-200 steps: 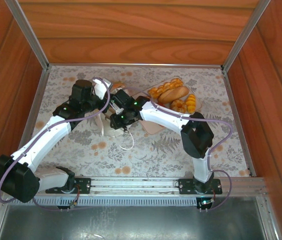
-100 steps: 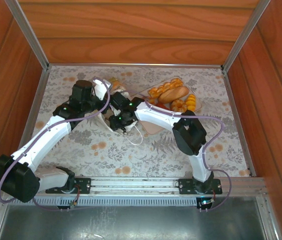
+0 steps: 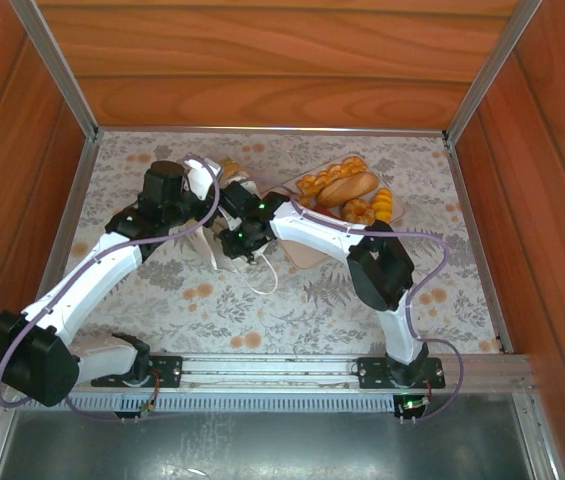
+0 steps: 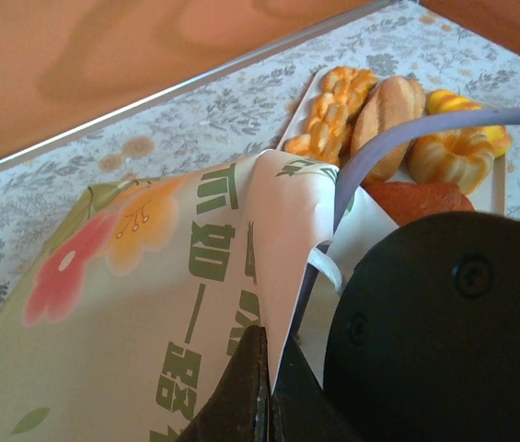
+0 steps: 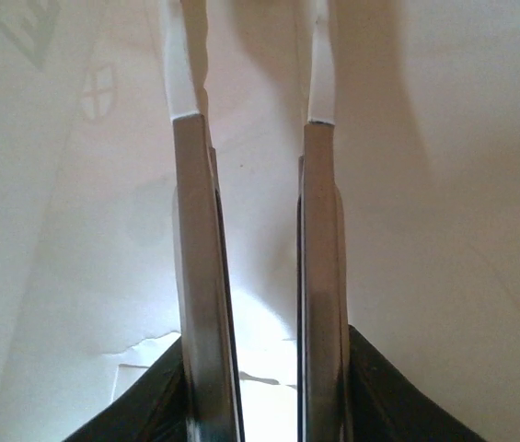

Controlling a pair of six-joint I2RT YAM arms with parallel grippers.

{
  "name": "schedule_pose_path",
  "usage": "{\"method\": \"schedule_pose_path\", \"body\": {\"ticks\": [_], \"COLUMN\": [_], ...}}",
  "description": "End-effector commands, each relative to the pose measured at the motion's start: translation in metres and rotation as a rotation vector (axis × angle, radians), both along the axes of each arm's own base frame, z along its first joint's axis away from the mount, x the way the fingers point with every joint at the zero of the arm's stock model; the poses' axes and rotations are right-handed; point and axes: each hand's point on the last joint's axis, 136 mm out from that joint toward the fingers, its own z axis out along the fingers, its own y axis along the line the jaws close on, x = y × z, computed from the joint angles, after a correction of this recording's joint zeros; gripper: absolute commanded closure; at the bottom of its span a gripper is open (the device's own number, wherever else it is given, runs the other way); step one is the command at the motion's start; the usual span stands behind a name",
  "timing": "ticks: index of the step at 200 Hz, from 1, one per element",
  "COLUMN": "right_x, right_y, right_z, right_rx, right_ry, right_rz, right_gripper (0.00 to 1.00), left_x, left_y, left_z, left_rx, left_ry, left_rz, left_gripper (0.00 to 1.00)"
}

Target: Take the fake bread out of the paper bag

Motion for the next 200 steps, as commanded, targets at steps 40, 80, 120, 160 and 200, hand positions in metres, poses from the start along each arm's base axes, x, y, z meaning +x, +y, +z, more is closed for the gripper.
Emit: {"method": "schedule_pose_path", "body": {"ticks": [40, 80, 120, 160, 200], "right_x": [-0.005, -0.008, -0.014, -0.023, -0.037], "right_y": [-0.002, -0.004, -0.012, -0.026, -0.037], "right_z": [0.055, 0.066, 0.081, 0.095, 0.095], "right_rx": [0.097, 0.113, 0.121, 0.118, 0.113], "right_ry": [-0.049, -0.043, -0.029, -0.007, 0.067], "right_rz": [-0.023, -0.038, -0.064, -0.087, -0.087], "right_gripper": [0.87, 0.89, 0.91, 0.91, 0.91], "left_x": [-0.014, -0.012, -0.005, 0.004, 0.017], "left_y": [-0.006, -0.004, 0.002, 0.009, 0.02], "left_z": [-0.001, -0.004, -0.007, -0.007, 0.004], "left_rx": [-0.002, 0.011, 0.042, 0.07, 0.072], "left_ry": [-0.015, -0.017, -0.029, -0.059, -0.112], "left_rz": [-0.058, -0.041, 0.001, 0.059, 0.152], "left_gripper": [1.0, 1.0, 1.0, 1.0, 1.0]}}
